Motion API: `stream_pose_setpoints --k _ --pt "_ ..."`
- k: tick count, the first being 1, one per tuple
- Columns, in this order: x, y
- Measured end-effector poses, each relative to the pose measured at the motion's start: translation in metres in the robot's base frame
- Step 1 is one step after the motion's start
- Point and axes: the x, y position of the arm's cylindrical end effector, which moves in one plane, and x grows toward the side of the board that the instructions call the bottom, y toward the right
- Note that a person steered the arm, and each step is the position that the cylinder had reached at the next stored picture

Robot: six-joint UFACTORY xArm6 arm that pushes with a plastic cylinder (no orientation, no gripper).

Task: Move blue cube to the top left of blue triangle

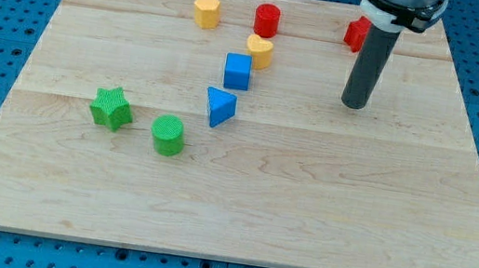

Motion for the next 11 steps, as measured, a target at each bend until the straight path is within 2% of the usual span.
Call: stream_pose_setpoints --k 2,5,6,7,8,9,10,11 --pt "-0.001 -0.016" --pt "0.001 -0.004" --pt "-0.007 -0.027" --pt "-0.007 -0.093" --pt "-0.041 -0.123" --pt "-0.014 -0.173" --pt "0.026 -0.163" --pt "0.006 -0.189"
